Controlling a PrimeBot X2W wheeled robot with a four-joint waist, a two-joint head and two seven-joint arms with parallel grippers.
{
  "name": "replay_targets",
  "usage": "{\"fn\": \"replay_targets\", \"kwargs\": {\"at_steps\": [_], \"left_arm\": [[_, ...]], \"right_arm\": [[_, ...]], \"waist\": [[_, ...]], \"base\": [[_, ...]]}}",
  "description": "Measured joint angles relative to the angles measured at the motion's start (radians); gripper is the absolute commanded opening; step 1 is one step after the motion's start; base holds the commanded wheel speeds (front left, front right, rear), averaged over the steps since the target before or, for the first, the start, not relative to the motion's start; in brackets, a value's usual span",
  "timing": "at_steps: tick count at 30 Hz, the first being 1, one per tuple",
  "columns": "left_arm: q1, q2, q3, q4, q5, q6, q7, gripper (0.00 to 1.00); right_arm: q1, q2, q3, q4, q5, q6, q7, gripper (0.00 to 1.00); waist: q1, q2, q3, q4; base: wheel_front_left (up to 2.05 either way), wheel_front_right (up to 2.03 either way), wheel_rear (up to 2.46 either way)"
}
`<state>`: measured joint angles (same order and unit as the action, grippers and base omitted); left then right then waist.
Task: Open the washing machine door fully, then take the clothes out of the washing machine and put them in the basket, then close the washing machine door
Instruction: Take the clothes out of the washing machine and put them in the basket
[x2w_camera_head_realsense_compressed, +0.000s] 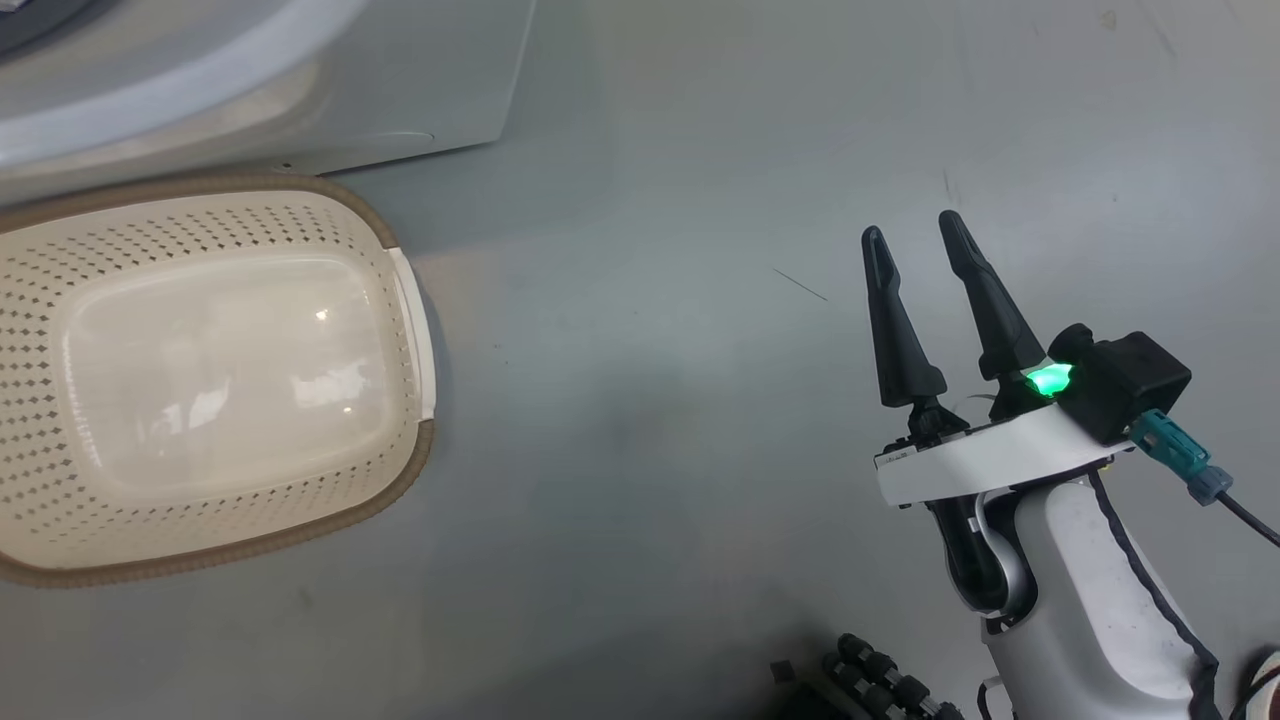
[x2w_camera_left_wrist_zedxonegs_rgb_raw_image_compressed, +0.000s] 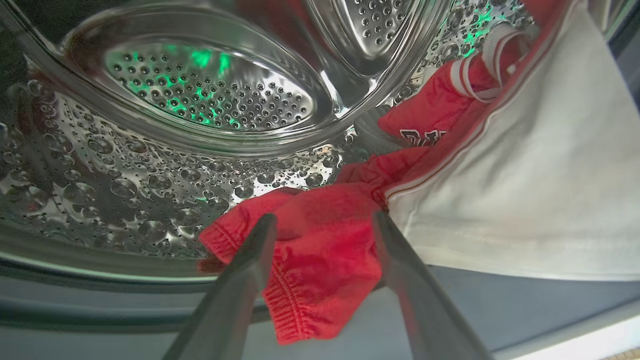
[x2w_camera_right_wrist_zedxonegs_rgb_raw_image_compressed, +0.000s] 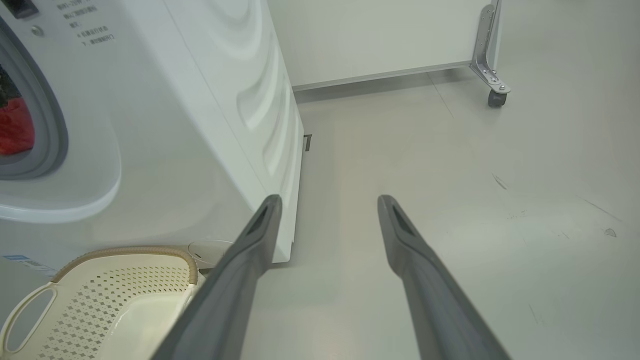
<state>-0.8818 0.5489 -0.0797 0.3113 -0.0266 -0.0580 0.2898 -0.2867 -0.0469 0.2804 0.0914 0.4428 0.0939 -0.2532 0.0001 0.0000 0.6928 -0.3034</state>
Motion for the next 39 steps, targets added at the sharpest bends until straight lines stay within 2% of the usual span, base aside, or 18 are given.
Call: {"fn": "replay_targets", "kwargs": {"at_steps": [9, 21, 32, 39], "left_arm": [[-0.127, 0.047, -0.022, 0.073, 0.068, 0.003, 0.082, 1.0], [-0.25, 0.075, -0.019, 0.155, 0.084, 0.009, 0.177, 1.0], [-0.346, 0.12, -0.029, 0.221, 0.14, 0.01, 0.22, 1.0], [-0.394, 0.122, -0.054, 0.258, 0.153, 0.01, 0.238, 1.0]], "right_arm": [[-0.023, 0.002, 0.011, -0.021, 0.023, -0.015, 0.0, 1.0], [-0.038, 0.002, 0.042, -0.04, 0.049, -0.026, 0.0, 1.0], [-0.055, 0.003, 0.055, -0.05, 0.05, -0.028, 0.0, 1.0], [-0.055, 0.003, 0.06, -0.051, 0.05, -0.035, 0.0, 1.0]], "waist": [[0.0, 0.0, 0.055, -0.035], [0.0, 0.0, 0.116, -0.066], [0.0, 0.0, 0.162, -0.085], [0.0, 0.0, 0.172, -0.089]], "base": [[0.0, 0.0, 0.0], [0.0, 0.0, 0.0], [0.0, 0.0, 0.0], [0.0, 0.0, 0.0]]}}
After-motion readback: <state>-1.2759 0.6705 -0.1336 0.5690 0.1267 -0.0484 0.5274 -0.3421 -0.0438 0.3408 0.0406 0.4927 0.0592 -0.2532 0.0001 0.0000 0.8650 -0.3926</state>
